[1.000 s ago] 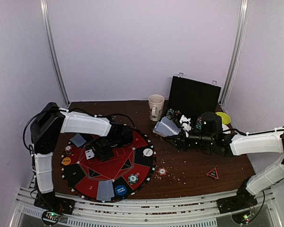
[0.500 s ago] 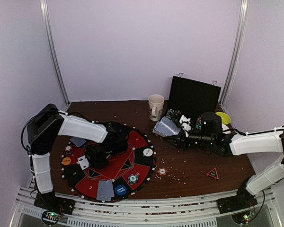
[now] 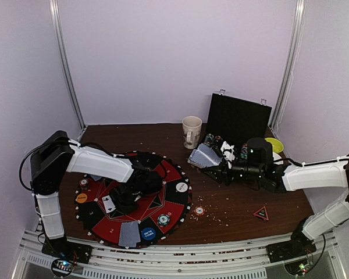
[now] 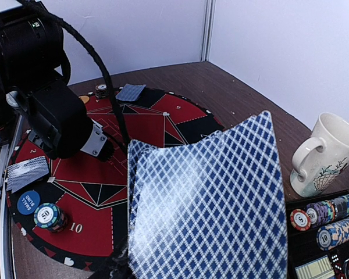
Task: Distribute texas hold em gaming equipment
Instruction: Flop the poker card into the community card area.
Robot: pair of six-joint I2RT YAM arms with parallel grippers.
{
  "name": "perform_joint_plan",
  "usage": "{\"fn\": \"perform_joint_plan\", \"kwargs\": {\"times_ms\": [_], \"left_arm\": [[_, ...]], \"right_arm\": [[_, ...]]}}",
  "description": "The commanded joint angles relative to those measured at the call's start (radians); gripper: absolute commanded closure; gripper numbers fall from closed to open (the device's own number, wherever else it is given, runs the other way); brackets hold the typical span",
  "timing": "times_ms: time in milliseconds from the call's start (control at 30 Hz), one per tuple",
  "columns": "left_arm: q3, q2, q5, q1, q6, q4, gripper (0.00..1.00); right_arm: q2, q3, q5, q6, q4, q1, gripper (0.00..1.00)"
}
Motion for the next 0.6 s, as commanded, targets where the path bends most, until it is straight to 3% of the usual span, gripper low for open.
{"fn": "perform_joint_plan", "kwargs": {"times_ms": [0, 167, 367, 567], "left_arm": [[-0.012, 0.019, 0.041, -0.01, 0.01, 0.042, 1.0], [-0.014, 0.043, -0.017, -0.013, -0.023, 0.029, 1.0], [-0.011, 0.059, -0.048, -0.013, -0.047, 0.014, 0.81], [-0.013, 0.056, -0.016, -0.061, -0.045, 0.004, 0.72]], "right_arm": [[-0.011, 0.016, -0.017, 0.006, 0.026, -0.01, 0.53], [-0.01, 0.016, -0.019, 0.005, 0.026, -0.01, 0.53], [-0.013, 0.016, -0.019, 0.007, 0.023, -0.009, 0.53], [-0.016, 0.01, -0.018, 0.007, 0.027, -0.01, 0.53]]}}
